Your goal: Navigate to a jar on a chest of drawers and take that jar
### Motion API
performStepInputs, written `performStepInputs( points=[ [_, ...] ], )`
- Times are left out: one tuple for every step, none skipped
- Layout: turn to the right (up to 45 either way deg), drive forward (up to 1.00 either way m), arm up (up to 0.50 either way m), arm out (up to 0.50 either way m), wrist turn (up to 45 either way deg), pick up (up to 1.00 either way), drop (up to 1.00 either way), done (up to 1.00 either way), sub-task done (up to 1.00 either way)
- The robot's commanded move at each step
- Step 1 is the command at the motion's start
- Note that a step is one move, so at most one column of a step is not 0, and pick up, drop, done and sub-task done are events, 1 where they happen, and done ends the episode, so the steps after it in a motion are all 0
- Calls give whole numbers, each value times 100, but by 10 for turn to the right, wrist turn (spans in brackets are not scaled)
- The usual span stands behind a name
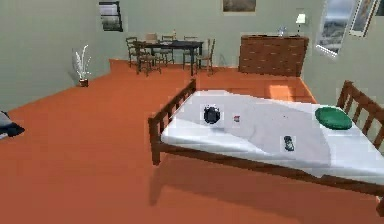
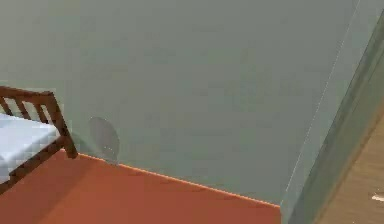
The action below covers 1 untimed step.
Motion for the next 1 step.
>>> performStepInputs(
  points=[
    [210,0,0,0,0,0,0,0,0]
  ],
)
